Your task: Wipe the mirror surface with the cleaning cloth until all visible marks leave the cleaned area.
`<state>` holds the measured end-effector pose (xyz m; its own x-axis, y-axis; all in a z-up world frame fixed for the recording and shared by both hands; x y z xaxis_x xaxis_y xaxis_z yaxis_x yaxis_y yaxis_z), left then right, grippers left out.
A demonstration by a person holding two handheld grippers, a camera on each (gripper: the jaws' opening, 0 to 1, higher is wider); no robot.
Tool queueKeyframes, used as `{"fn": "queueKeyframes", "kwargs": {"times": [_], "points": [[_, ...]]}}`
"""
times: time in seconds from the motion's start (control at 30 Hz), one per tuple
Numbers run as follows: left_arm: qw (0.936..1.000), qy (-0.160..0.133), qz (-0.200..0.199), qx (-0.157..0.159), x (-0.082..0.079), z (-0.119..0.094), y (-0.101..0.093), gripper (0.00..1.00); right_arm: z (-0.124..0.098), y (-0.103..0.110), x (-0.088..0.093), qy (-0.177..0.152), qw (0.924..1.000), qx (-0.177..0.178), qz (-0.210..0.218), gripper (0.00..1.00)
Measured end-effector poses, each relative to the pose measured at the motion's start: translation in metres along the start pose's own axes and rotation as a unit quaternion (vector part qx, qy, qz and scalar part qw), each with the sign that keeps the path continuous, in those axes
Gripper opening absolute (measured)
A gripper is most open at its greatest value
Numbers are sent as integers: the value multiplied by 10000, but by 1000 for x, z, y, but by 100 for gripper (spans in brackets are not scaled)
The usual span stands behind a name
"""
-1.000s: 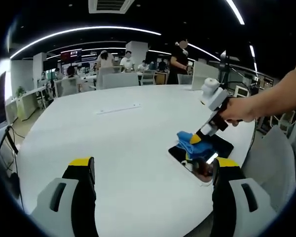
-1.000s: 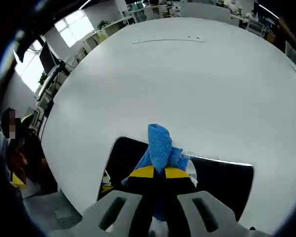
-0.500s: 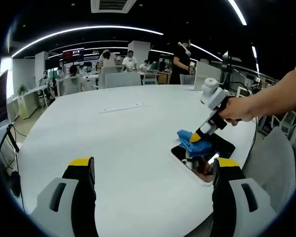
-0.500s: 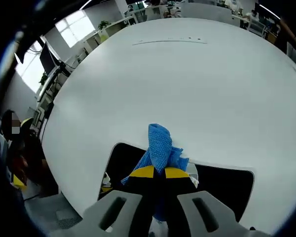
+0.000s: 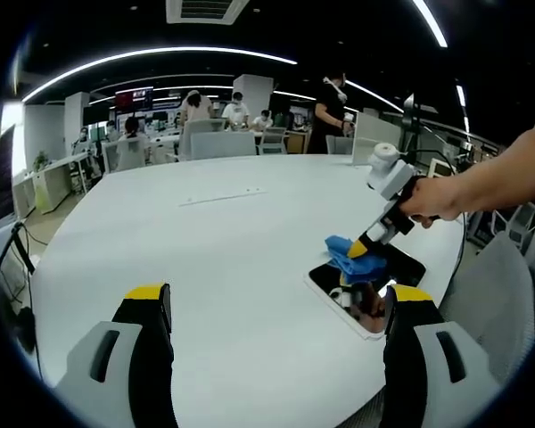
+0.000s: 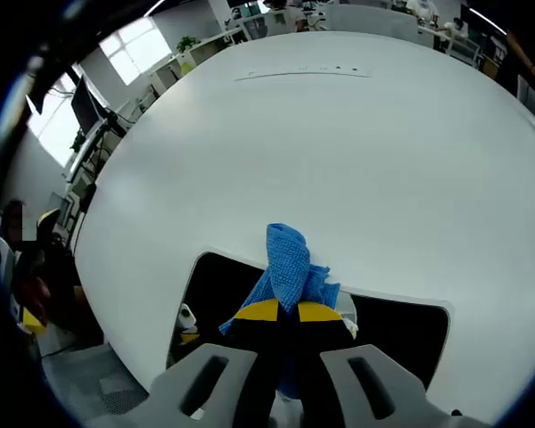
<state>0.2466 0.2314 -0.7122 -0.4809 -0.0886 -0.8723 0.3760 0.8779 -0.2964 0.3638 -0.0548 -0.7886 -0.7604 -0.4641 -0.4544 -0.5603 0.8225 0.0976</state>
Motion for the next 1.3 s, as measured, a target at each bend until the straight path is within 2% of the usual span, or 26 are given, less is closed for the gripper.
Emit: {"fn": "queueKeyframes", "kwargs": {"times": [0.5,1.3], "points": [[10000,-50,-11,-10,-1,-2,0,99,-9,-18,11,75,9998,165,71,0],[10000,-87,28,39,-5,1,-1,99,-10,-14,16,39,9996,261,137,0]]}}
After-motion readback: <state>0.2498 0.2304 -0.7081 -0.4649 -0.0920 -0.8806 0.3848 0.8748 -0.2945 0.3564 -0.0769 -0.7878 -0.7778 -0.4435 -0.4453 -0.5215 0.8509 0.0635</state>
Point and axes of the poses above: the point that each gripper's makers call its tool centre point, and the gripper's own axes: z roughly forward along the fingers, y roughly to its left, x roughly out of its underside, the point moved 9 cm from there along -z, roughly backward along the fingers, and after that the axes turned 14 degrees about -z, right-handed, at the moved point
